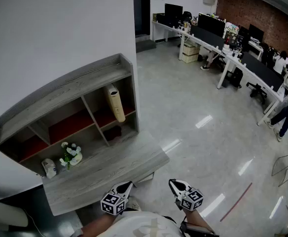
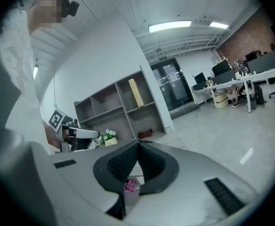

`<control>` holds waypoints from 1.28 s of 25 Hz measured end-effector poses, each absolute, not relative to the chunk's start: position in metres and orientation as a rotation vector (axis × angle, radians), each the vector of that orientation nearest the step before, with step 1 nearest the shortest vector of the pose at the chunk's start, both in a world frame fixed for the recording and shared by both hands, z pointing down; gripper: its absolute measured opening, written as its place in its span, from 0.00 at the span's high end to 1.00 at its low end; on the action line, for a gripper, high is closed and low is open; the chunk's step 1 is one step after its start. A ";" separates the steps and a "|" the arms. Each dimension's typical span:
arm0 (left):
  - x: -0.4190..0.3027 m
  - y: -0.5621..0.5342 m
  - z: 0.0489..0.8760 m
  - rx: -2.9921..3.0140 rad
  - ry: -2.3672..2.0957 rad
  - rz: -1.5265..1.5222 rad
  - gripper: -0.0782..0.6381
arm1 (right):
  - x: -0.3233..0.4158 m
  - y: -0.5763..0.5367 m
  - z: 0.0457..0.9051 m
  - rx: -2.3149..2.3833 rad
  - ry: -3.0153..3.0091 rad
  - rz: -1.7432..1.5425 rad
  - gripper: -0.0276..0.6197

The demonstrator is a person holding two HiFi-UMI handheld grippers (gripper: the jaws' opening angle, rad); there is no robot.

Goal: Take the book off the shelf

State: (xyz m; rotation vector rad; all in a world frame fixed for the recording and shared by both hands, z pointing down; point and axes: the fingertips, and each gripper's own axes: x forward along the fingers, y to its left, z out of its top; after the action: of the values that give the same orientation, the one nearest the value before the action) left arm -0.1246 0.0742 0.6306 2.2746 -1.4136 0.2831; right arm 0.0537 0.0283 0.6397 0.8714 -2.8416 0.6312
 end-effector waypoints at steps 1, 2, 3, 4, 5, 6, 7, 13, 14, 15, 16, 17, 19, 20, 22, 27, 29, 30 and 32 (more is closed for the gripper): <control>-0.119 0.078 0.631 2.280 -1.407 0.287 0.89 | 0.057 0.032 0.641 0.872 -2.840 0.635 0.95; -0.113 0.081 0.632 2.285 -1.401 0.289 0.89 | 0.061 0.036 0.643 0.872 -2.839 0.638 0.95; -0.108 0.085 0.633 2.289 -1.398 0.291 0.89 | 0.065 0.041 0.644 0.871 -2.838 0.640 0.95; -0.104 0.089 0.634 2.289 -1.396 0.293 0.89 | 0.068 0.045 0.646 0.867 -2.837 0.643 0.95; -0.100 0.093 0.634 2.288 -1.395 0.295 0.89 | 0.071 0.050 0.647 0.861 -2.836 0.645 0.95; -0.096 0.097 0.635 2.284 -1.395 0.298 0.89 | 0.073 0.054 0.648 0.855 -2.834 0.645 0.95; -0.093 0.102 0.637 2.280 -1.394 0.300 0.89 | 0.076 0.059 0.650 0.850 -2.830 0.644 0.95; -0.071 0.122 0.642 2.287 -1.377 0.318 0.89 | 0.097 0.079 0.654 0.882 -2.810 0.653 0.95; -0.067 0.122 0.642 2.292 -1.372 0.318 0.89 | 0.100 0.081 0.654 0.898 -2.809 0.659 0.95; -0.064 0.122 0.642 2.297 -1.367 0.318 0.89 | 0.104 0.082 0.655 0.917 -2.805 0.662 0.95; -0.062 0.122 0.642 2.304 -1.363 0.317 0.89 | 0.108 0.082 0.656 0.936 -2.798 0.663 0.95; -0.059 0.122 0.641 2.311 -1.358 0.316 0.89 | 0.111 0.083 0.656 0.951 -2.792 0.664 0.95; -0.052 0.121 0.639 2.324 -1.349 0.313 0.89 | 0.118 0.086 0.657 0.972 -2.784 0.669 0.95; -0.049 0.121 0.638 2.329 -1.346 0.312 0.89 | 0.121 0.087 0.657 0.981 -2.780 0.672 0.95; -0.043 0.122 0.637 2.336 -1.341 0.312 0.89 | 0.128 0.090 0.658 1.000 -2.776 0.677 0.95; -0.031 0.123 0.637 2.353 -1.318 0.326 0.89 | 0.140 0.091 0.657 1.042 -2.779 0.691 0.95; -0.027 0.124 0.638 2.354 -1.304 0.333 0.89 | 0.143 0.092 0.660 1.051 -2.771 0.706 0.95; -0.026 0.123 0.639 2.354 -1.298 0.337 0.89 | 0.143 0.091 0.662 1.053 -2.768 0.711 0.95; -0.027 0.119 0.640 2.354 -1.292 0.343 0.89 | 0.144 0.087 0.664 1.062 -2.765 0.714 0.95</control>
State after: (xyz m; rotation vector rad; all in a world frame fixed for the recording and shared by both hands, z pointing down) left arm -0.0265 0.1190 0.6402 2.3535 -1.2922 0.3434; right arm 0.1442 0.0875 0.6639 1.0617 -2.7649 0.7141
